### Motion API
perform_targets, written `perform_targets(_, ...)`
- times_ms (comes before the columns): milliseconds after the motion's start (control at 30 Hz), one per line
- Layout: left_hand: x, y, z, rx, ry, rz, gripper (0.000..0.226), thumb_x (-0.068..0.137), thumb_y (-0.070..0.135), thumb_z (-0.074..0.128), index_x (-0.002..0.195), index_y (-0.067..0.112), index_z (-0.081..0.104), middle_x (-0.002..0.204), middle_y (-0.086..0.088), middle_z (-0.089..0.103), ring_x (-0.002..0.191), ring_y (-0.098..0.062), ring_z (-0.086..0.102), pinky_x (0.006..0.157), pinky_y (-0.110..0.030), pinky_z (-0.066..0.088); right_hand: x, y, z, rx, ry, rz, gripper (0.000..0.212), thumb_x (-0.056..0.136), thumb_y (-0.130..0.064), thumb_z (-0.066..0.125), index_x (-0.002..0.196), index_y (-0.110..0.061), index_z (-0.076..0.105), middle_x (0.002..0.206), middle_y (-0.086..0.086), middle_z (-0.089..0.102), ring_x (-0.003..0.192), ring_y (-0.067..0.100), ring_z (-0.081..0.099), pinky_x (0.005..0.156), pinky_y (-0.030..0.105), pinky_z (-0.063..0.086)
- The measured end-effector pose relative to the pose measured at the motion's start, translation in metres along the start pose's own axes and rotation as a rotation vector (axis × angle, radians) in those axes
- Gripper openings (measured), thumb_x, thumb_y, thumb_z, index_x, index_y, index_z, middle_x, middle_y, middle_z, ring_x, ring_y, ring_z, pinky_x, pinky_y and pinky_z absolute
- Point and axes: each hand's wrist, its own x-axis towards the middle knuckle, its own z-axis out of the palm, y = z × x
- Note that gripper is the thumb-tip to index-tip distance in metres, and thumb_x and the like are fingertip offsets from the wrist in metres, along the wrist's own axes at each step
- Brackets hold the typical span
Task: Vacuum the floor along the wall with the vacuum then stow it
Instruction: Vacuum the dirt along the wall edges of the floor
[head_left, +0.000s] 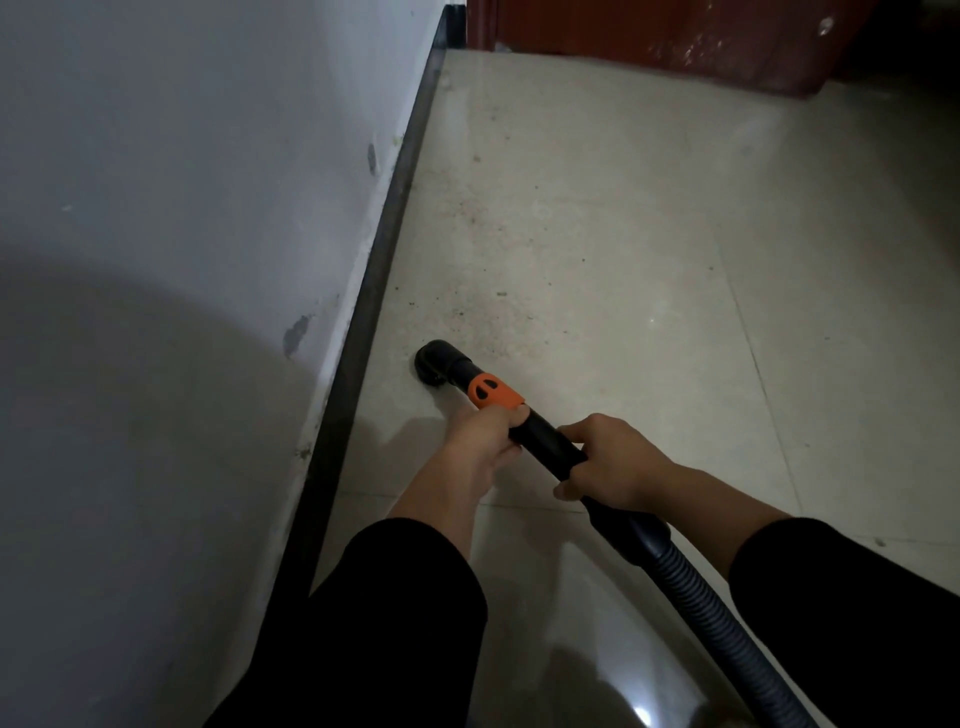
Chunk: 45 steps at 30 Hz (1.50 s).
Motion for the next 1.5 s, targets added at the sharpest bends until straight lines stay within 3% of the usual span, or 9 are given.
perform_targets(267,0.010,0.003,-0.009,-0.063,0.067,0.052,0.042,0.089,0.006,0.066,0.128,-0.003,0.054,0.118,-0.019,0.065,0.107,-0.029,0.064,0.096,-0.038,0.052,0.015,-0.015,0.003,-0.017,0.018,-0.016,0.040,0.069,-0.024,0.078,0.107,-0.017,0.068,0.085,0.005,0.067,0.076,0.022,0.064,0.068,0.032,0.053)
perform_targets(433,0.015,0.007,-0.016,-0.111,0.112,0.079,0.037,0.090,0.006,0.066,0.125,-0.003,0.057,0.114,-0.019,0.066,0.104,-0.030,0.065,0.094,-0.039,0.053,0.023,-0.028,0.003,-0.049,0.016,-0.033,0.038,0.071,-0.023,0.076,0.107,-0.016,0.068,0.083,0.004,0.065,0.075,0.022,0.063,0.059,0.027,0.045)
perform_targets(767,0.022,0.011,-0.029,-0.194,0.143,0.094,0.021,0.088,0.010,0.068,0.106,0.000,0.062,0.102,-0.016,0.068,0.092,-0.025,0.067,0.068,-0.027,0.052,0.037,-0.046,0.007,-0.104,0.052,-0.078,0.032,0.076,-0.022,0.070,0.107,-0.015,0.065,0.087,0.004,0.061,0.079,0.024,0.062,0.059,0.027,0.040)
perform_targets(1000,0.028,0.011,-0.030,-0.189,0.152,0.137,0.018,0.082,0.011,0.074,0.097,0.003,0.065,0.100,-0.015,0.070,0.092,-0.025,0.068,0.081,-0.033,0.053,0.038,-0.051,0.010,-0.139,0.078,-0.100,0.023,0.078,-0.024,0.066,0.098,-0.015,0.058,0.083,0.002,0.053,0.074,0.022,0.053,0.057,0.026,0.034)
perform_targets(1233,0.022,0.012,-0.022,-0.176,0.108,0.133,0.016,0.086,0.010,0.070,0.099,0.005,0.063,0.103,-0.013,0.068,0.089,-0.020,0.066,0.080,-0.030,0.051,0.030,-0.046,0.006,-0.169,0.105,-0.085,0.018,0.080,-0.022,0.061,0.090,-0.016,0.046,0.083,0.003,0.049,0.073,0.023,0.049,0.060,0.027,0.035)
perform_targets(1367,0.017,0.012,-0.013,-0.160,0.115,0.119,0.014,0.086,0.007,0.070,0.094,0.003,0.061,0.105,-0.015,0.066,0.085,-0.020,0.065,0.076,-0.029,0.050,0.025,-0.039,0.003,-0.171,0.104,-0.067,0.017,0.081,-0.022,0.060,0.089,-0.017,0.046,0.074,0.000,0.045,0.072,0.022,0.049,0.050,0.025,0.028)
perform_targets(1500,0.011,0.011,-0.003,-0.145,0.089,0.091,0.023,0.085,0.005,0.071,0.103,-0.001,0.059,0.101,-0.015,0.066,0.083,-0.020,0.064,0.075,-0.029,0.051,0.019,-0.028,0.002,-0.159,0.110,-0.036,0.017,0.080,-0.023,0.060,0.090,-0.018,0.047,0.080,0.001,0.048,0.073,0.022,0.049,0.057,0.026,0.033)
